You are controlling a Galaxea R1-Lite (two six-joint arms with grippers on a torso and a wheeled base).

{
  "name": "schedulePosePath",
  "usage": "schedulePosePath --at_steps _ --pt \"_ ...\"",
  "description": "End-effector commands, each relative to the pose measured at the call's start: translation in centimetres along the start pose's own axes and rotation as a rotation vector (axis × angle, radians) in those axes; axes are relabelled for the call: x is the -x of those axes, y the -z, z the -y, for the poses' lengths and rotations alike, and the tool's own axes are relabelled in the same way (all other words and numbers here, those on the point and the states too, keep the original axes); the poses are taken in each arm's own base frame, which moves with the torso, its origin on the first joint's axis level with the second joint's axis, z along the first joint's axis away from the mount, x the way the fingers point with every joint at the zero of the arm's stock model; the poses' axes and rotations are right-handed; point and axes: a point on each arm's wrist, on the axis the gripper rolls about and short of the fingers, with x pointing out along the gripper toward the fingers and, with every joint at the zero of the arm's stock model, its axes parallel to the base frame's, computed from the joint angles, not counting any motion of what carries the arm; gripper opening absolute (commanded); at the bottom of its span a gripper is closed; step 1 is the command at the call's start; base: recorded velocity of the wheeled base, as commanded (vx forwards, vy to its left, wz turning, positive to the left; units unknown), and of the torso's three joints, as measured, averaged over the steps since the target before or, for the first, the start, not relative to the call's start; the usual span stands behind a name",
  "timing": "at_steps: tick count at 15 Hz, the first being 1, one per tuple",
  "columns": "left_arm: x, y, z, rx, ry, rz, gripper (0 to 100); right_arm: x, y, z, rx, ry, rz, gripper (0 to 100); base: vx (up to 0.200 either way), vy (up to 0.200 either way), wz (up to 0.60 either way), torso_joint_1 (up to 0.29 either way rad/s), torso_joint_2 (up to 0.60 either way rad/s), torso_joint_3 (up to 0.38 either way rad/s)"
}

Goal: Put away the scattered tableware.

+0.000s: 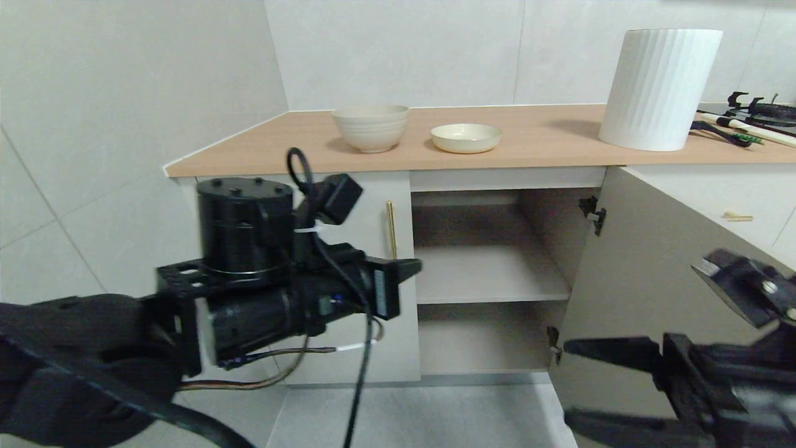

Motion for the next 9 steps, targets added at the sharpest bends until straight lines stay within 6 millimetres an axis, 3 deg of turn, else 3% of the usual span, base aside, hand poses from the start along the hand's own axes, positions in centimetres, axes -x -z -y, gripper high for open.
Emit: schedulePosePath --at_steps 1,2,4,5,7,8,9 --pt "9.4 -2.5 -2.6 0.043 -0.199 0.097 0 -5.1 -2.3 5.0 0.03 0.225 -0.039 100 0.0 0.0 0.0 0.0 0.0 0.0" --pt "10.8 -2.7 -2.8 0.053 -0.233 0.107 0 -5.7 -3.3 5.4 0.031 0.282 -0.049 100 0.0 0.0 0.0 0.0 0.0 0.0" --pt "11.5 -2.8 -3.0 0.057 -0.249 0.115 0 -5.9 -3.9 5.4 0.028 0.294 -0.054 100 0.0 0.0 0.0 0.0 0.0 0.0" --pt "13.3 -2.5 -3.8 0.078 -0.316 0.139 0 -5.9 -6.0 5.2 0.012 0.351 -0.087 100 0.0 0.0 0.0 0.0 0.0 0.0" --pt "13.3 -2.3 -4.7 0.094 -0.358 0.131 0 -5.9 -6.2 5.2 0.009 0.422 -0.093 100 0.0 0.0 0.0 0.0 0.0 0.0" --pt "13.1 -2.4 -5.0 0.099 -0.366 0.13 100 -6.0 -6.2 5.3 0.01 0.436 -0.093 100 0.0 0.0 0.0 0.0 0.0 0.0" --pt "13.1 -2.5 -5.5 0.106 -0.387 0.134 100 -5.9 -6.2 5.3 0.009 0.449 -0.091 100 0.0 0.0 0.0 0.0 0.0 0.0"
